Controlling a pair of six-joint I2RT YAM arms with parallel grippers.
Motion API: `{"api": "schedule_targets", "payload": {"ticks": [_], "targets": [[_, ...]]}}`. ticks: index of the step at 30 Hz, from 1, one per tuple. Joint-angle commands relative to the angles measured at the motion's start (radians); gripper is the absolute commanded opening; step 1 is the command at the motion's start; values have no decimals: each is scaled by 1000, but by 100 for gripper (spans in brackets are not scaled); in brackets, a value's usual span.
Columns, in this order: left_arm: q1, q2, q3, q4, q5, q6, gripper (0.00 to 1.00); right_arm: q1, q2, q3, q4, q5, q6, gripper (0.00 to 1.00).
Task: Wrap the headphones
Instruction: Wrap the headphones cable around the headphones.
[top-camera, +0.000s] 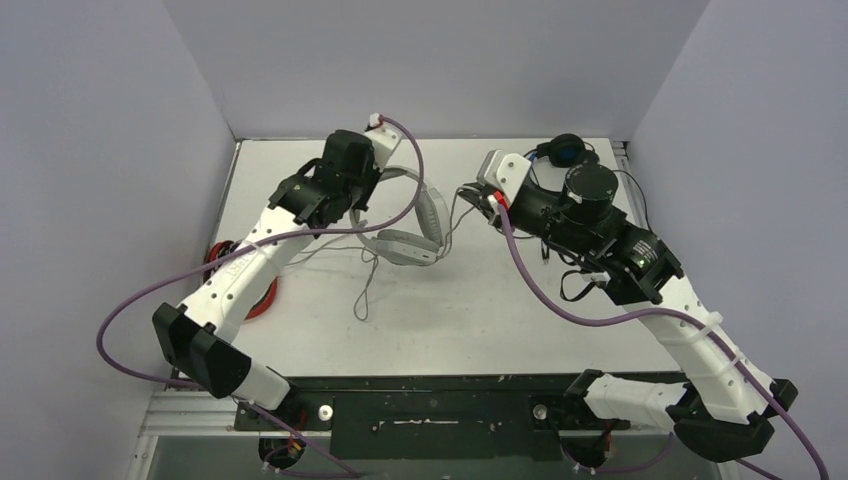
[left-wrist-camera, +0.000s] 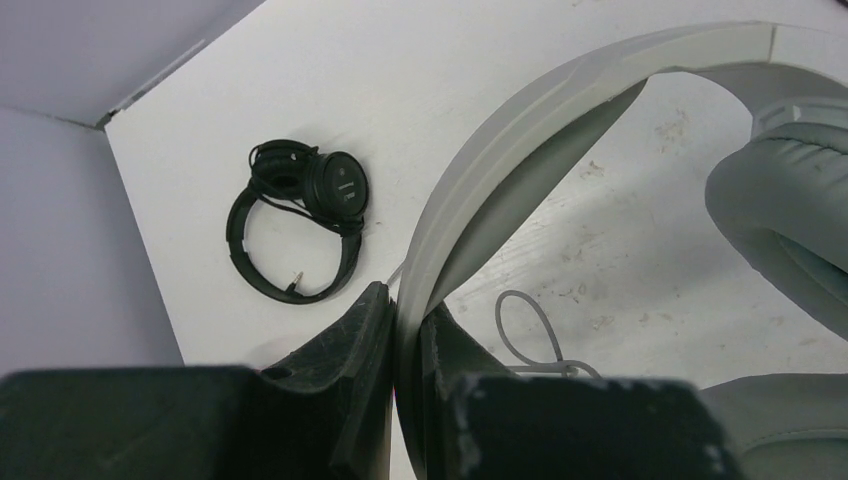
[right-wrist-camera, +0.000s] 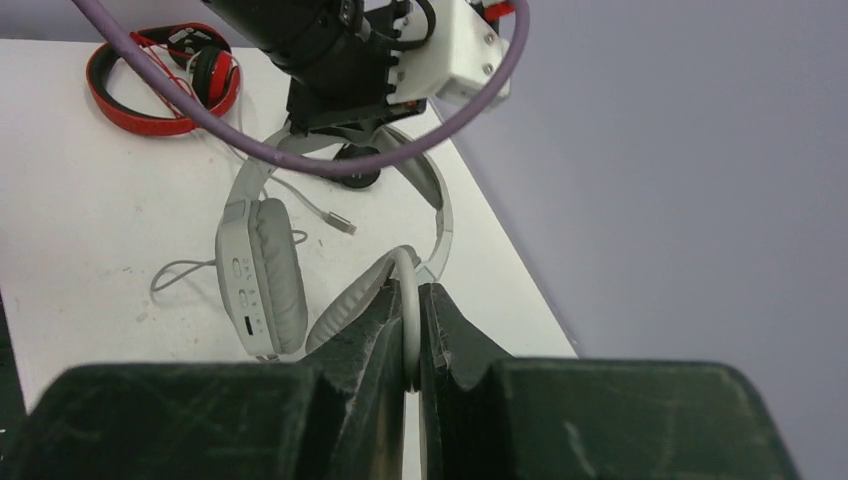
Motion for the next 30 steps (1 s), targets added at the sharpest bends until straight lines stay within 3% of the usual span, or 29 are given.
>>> {"api": "schedule_targets", "payload": {"ticks": [1,5,11,16,21,30], "targets": [[-55,3,-16,133,-4,155,0,3,6,55,1,-32,-19,0],[-126,-36,-109,238,20,295,0,3,26,71,-7,-39,-17,0],[-178,-44,-167,242,96,454,0,3,44,71,6,-83,24,0],[-184,-55,-215,288,40,504,0,0,42,77,-27,-96,83,0],[-152,-46,-208,391,-207,526,0,0,29,69,-156,-92,124,0],[-89,-80,-193,509,-283,534,0,-2,-3,-27,-258,13,199,0]]}}
